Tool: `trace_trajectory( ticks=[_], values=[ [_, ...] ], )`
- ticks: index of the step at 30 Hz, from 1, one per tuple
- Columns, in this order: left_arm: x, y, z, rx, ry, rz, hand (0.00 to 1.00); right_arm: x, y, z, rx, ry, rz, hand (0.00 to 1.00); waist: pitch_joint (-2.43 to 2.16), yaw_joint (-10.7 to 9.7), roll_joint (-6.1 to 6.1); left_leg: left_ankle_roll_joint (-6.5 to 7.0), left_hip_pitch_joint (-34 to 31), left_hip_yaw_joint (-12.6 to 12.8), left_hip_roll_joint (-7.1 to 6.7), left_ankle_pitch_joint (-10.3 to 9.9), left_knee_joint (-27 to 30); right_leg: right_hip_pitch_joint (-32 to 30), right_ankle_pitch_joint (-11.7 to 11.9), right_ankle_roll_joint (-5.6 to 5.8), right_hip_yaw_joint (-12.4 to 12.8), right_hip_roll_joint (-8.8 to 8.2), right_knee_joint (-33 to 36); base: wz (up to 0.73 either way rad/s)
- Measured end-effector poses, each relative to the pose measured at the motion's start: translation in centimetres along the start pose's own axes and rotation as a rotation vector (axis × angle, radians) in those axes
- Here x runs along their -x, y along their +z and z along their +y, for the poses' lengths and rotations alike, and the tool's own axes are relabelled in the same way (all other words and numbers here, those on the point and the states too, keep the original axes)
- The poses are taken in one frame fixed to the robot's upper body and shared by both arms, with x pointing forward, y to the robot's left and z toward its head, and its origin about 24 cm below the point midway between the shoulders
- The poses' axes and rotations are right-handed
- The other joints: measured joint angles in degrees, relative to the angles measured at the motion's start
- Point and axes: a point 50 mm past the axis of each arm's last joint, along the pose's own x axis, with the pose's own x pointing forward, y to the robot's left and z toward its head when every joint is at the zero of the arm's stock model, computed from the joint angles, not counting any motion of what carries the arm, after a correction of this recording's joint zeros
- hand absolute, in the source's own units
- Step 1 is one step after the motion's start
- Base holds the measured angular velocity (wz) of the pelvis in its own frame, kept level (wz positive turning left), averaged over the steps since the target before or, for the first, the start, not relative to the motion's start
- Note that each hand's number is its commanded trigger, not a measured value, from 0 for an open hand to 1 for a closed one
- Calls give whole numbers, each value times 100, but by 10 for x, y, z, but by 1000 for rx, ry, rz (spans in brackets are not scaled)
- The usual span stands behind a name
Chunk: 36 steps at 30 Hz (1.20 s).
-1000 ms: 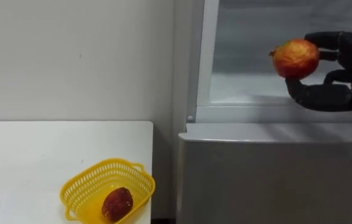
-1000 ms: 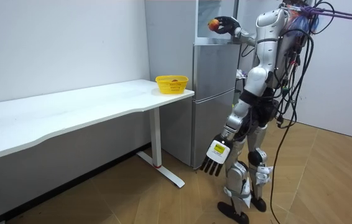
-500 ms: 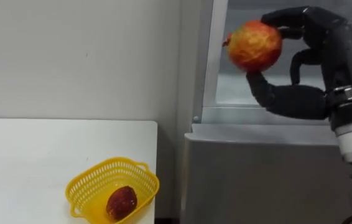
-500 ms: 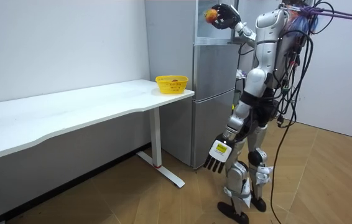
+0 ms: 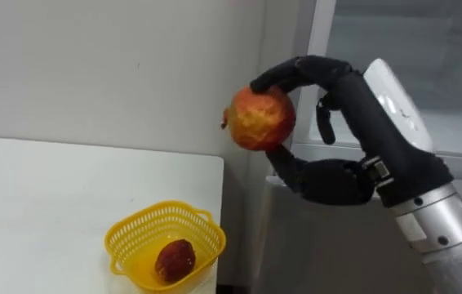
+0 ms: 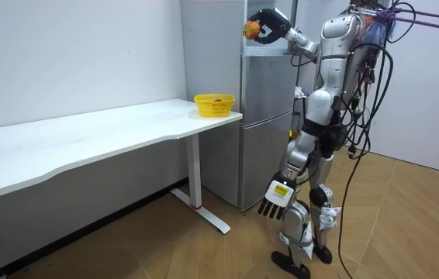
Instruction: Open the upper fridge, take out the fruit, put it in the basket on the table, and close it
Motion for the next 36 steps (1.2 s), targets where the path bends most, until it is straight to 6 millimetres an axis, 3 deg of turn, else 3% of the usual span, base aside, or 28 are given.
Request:
trace_trajectory(
  ticks=[6,14,16,24,32,36],
  values=[
    [-1,4,-2,1,-20,-11,0,-2,9,22,-38,86,-21,100,1,103,3,-1,-69,-84,-14,1,19,14,18,-15,4,18,-84,7],
    [-2,6,-10,4,-62,-16,0,-3,-3,45,-25,193,43,100,72,311,108,-22,-106,-140,-5,15,15,-6,26,-13,-2,35,-85,4],
    [-2,7,-11,-5,-66,-17,0,-1,-7,53,-22,224,60,100,71,350,108,-28,-103,-141,-4,20,12,-6,26,-13,-2,36,-85,0],
    [-2,12,-10,-19,-65,-27,0,7,-28,73,13,327,160,100,19,513,15,-33,-135,-246,-14,24,-6,-2,25,-13,-151,33,-93,7],
    [-3,18,-7,-28,-50,-40,0,15,-45,98,-1,459,255,100,76,605,-106,-49,-157,-318,-18,36,-5,-3,25,-13,-141,46,-108,5],
    [-3,22,-9,-41,-43,-47,0,21,-53,106,4,500,306,100,64,680,-124,-49,-175,-321,-22,36,-5,-11,25,-12,-141,42,-109,0]
  ],
)
